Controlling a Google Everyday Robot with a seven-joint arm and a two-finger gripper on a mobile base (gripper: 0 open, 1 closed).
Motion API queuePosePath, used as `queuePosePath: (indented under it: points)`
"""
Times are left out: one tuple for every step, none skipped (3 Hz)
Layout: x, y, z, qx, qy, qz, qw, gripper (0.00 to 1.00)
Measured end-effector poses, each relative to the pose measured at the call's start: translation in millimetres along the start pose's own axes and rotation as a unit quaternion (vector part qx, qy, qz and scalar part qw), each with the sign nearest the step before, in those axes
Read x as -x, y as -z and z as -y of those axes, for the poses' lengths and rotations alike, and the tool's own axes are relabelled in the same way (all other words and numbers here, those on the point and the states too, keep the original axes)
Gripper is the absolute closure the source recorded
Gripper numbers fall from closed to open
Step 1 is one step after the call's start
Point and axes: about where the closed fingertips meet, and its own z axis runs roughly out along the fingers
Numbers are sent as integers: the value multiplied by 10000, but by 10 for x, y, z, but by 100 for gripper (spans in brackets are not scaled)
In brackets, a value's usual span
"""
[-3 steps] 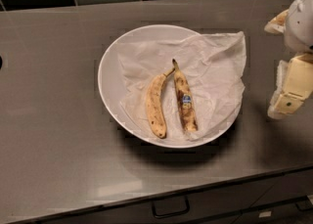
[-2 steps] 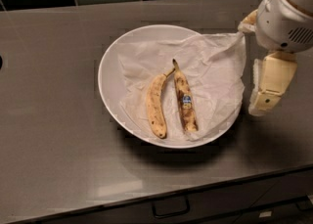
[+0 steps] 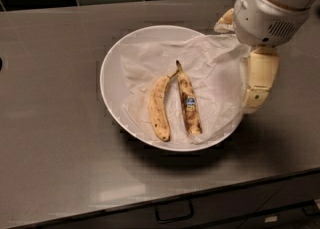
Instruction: Pick banana from white bowl
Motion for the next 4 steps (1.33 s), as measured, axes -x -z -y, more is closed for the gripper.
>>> queuePosePath:
  points:
    - [109,-186,27,97,-462,300,9984,0]
    - [223,-430,27,-36,-1419,611,9880,0]
    - [259,-454,107,-162,-1851,696,9801,0]
    - [259,-454,107,-163,-1851,697,9801,0]
